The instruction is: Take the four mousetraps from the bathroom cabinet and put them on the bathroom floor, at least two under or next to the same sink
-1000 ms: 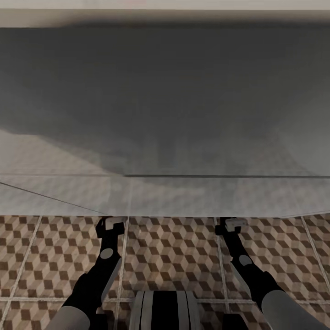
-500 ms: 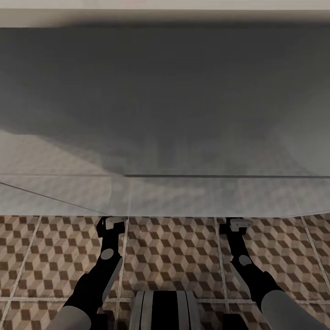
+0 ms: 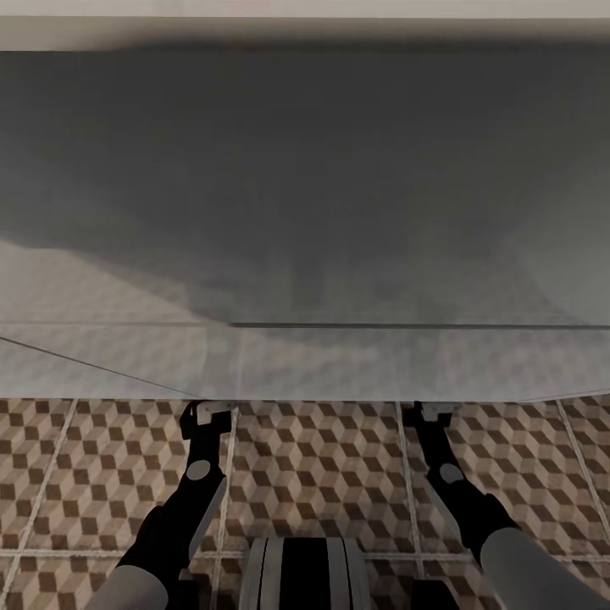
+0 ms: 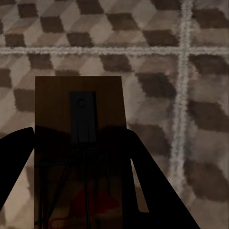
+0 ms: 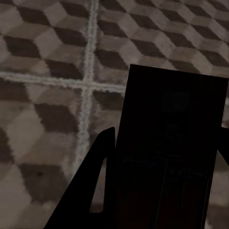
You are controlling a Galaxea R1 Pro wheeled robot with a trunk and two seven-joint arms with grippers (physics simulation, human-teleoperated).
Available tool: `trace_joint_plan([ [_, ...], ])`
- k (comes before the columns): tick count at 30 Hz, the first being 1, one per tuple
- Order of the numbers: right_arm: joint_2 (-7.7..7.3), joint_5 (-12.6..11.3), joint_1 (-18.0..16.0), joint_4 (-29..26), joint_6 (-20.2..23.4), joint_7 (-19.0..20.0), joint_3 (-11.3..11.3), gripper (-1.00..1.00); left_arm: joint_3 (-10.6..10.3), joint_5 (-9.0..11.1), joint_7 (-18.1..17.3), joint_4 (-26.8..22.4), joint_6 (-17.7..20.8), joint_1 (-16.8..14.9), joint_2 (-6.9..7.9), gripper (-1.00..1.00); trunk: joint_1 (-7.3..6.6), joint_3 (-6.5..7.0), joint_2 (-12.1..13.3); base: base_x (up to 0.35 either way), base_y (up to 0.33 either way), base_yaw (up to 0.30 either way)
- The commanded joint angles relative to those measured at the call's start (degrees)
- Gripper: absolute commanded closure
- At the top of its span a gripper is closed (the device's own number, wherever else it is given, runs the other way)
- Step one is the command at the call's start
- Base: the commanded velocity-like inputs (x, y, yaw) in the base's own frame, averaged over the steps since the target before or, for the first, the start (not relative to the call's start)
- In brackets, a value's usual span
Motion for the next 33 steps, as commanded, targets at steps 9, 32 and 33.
trace_joint_plan([
  [9,-0.08,-0.59,-1.21,0.04,2.11,0.25,0.43,1.00,-0.04,-0.11,0.31,0.02,0.25,-1.24,0.00,1.00,-0.01,-0.03,-0.01,0.000,0.000,0.000],
  [32,-0.01,-0.63,-1.50,0.09,2.32,0.23,0.48,1.00,-0.04,-0.11,0.22,0.43,4.79,-3.34,-0.90,1.00,-0.01,-0.03,-0.01,0.000,0.000,0.000],
  [33,-0.01,-0.65,-1.54,0.08,2.35,0.23,0.48,1.00,-0.03,-0.11,0.22,0.78,4.72,-3.37,-0.91,1.00,-0.01,-0.03,-0.01,0.000,0.000,0.000],
])
